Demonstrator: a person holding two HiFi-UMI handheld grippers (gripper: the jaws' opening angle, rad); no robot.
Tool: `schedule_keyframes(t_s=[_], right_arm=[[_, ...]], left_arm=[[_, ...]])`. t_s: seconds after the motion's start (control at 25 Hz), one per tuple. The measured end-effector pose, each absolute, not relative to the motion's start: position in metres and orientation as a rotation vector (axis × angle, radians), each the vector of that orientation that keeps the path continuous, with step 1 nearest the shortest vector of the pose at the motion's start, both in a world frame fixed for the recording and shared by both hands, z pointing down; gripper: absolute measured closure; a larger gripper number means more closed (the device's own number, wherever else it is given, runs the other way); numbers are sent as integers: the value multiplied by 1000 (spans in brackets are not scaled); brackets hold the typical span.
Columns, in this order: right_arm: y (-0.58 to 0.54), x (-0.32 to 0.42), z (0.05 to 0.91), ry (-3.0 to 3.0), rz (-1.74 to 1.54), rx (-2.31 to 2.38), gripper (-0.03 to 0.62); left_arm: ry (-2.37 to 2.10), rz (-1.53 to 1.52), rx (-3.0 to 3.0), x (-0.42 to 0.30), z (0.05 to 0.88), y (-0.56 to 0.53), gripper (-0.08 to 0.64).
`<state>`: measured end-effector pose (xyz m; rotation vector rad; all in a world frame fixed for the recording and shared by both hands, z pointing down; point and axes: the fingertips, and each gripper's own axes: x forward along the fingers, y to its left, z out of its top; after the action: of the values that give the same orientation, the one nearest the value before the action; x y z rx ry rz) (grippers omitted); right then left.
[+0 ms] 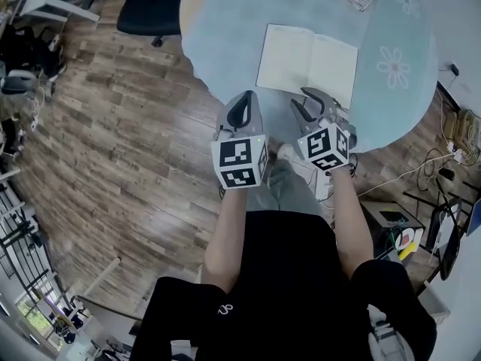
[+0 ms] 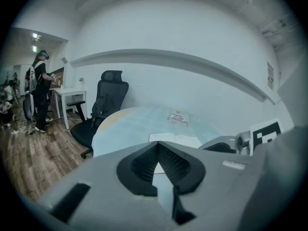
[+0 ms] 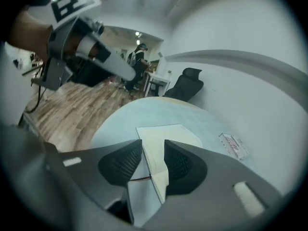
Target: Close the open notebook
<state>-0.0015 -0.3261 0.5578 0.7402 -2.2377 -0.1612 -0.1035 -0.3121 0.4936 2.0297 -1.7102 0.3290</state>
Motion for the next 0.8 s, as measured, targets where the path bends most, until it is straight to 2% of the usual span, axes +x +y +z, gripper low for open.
schedule_keyframes(t_s=[0.16,0.32,0.8], right_arm=[[-338,-6,597,-2028,-337,633,405],[-340,-10,617,-1936,-378,610,400],[-348,-17,636,-1832,-449,679,454]], left_arm=[[-1683,349,2013,-115,507,-320,566],[-1669,369,1997,-126,516,-323,566],[-1641,406,2009,-141,521,-327,566]])
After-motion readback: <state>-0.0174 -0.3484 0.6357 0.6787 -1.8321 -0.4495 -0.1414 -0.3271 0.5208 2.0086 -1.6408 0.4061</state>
